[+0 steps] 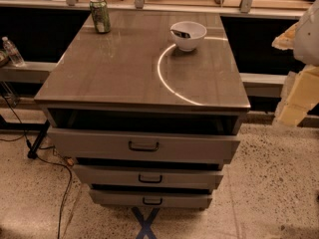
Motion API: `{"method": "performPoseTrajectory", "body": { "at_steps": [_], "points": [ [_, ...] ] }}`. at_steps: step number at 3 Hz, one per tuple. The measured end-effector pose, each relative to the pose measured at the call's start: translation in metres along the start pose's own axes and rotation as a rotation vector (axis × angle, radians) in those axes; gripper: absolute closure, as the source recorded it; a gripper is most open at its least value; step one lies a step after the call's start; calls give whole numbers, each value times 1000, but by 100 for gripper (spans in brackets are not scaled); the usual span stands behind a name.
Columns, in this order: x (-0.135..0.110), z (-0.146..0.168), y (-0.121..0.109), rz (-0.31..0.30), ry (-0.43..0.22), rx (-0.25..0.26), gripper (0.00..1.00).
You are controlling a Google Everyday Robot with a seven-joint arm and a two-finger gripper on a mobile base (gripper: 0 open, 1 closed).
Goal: Pick rxbar chocolate from white bowl and place on counter
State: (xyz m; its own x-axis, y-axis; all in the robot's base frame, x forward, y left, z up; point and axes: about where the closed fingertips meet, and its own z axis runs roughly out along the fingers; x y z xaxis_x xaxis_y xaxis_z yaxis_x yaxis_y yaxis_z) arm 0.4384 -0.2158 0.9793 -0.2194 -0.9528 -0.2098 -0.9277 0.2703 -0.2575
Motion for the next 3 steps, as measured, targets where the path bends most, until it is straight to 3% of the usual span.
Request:
{"method": "performPoseTrajectory", "body": {
  "at_steps": [1, 2, 3],
  "points": [
    [-3, 1, -6, -4, -9, 11, 0],
    [-18, 7, -36, -13, -44, 56, 0],
    [-50, 32, -91, 20, -92, 110, 0]
  ]
}}
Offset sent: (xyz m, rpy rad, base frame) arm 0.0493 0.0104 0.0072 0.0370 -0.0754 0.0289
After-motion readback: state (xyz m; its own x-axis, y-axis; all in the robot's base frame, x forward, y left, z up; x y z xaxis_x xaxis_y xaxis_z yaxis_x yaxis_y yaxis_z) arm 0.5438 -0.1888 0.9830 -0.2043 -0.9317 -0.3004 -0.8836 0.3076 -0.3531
